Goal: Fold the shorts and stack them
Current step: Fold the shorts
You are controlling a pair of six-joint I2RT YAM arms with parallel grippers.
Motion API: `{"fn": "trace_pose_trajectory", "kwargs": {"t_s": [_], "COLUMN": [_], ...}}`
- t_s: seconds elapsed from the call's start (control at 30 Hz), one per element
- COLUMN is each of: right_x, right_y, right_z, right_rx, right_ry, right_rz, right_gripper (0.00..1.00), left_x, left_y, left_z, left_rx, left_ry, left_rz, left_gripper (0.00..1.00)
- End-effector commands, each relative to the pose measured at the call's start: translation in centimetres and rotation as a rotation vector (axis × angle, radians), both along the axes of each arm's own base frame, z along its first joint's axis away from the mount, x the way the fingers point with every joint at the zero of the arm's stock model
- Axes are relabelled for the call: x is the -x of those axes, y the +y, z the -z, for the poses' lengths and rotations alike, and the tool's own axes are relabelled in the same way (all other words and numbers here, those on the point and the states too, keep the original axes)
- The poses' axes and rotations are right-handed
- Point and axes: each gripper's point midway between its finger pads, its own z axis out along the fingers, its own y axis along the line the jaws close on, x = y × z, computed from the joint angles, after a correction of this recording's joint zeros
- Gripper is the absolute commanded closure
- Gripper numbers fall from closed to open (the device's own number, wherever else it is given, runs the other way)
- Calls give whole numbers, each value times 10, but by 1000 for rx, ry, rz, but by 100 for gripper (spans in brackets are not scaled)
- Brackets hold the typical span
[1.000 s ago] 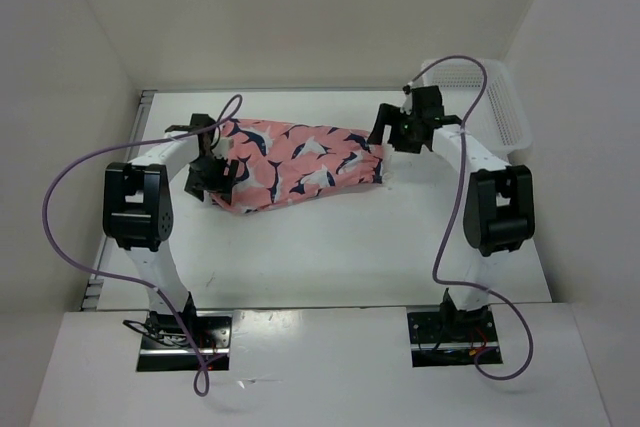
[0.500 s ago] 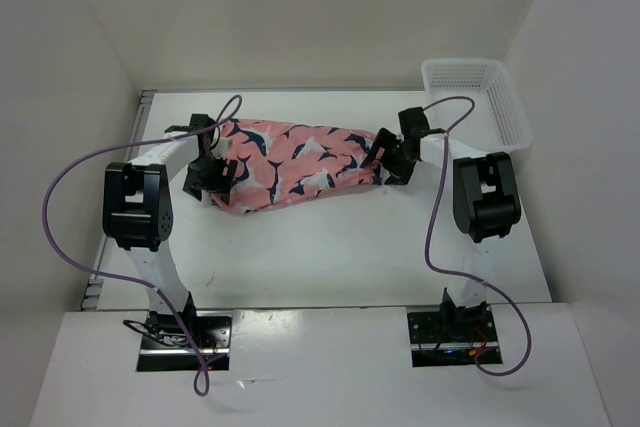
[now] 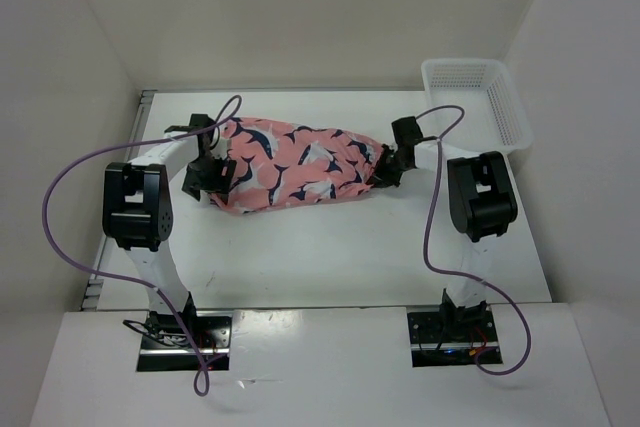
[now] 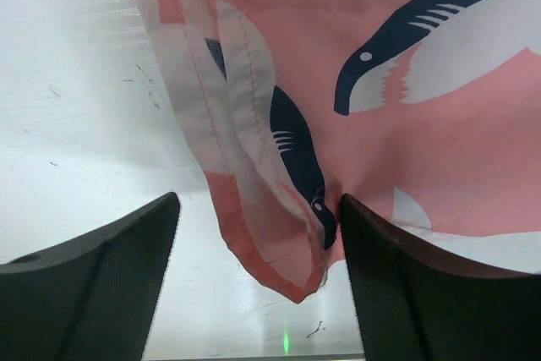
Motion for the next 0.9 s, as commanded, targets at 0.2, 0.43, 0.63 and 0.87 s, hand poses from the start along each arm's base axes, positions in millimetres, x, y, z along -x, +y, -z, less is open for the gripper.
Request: {"fn": "trace_pose_trajectory", "kwargs": {"t_s": [0.2, 0.43, 0.63, 0.87], "right_x": [-34, -43, -43, -49], "right_y": [-52, -64, -82, -77], "right_z": [-46, -94, -102, -106], "right_rx": [224, 336, 498, 645], "right_ry": [-299, -471, -491, -547], "right_rz": [-217, -310, -344, -420], "right_gripper": [100, 100, 100, 100], "left_x": [17, 9, -63, -101], "left_y": [1, -17, -40, -198], "left_z": [1, -31, -123, -112], "left_rx": [18, 117, 133, 308], "left_ry": [30, -45, -311, -296], "left_rz": [-5, 15, 85, 405], "left_gripper": [58, 35, 21, 18]}}
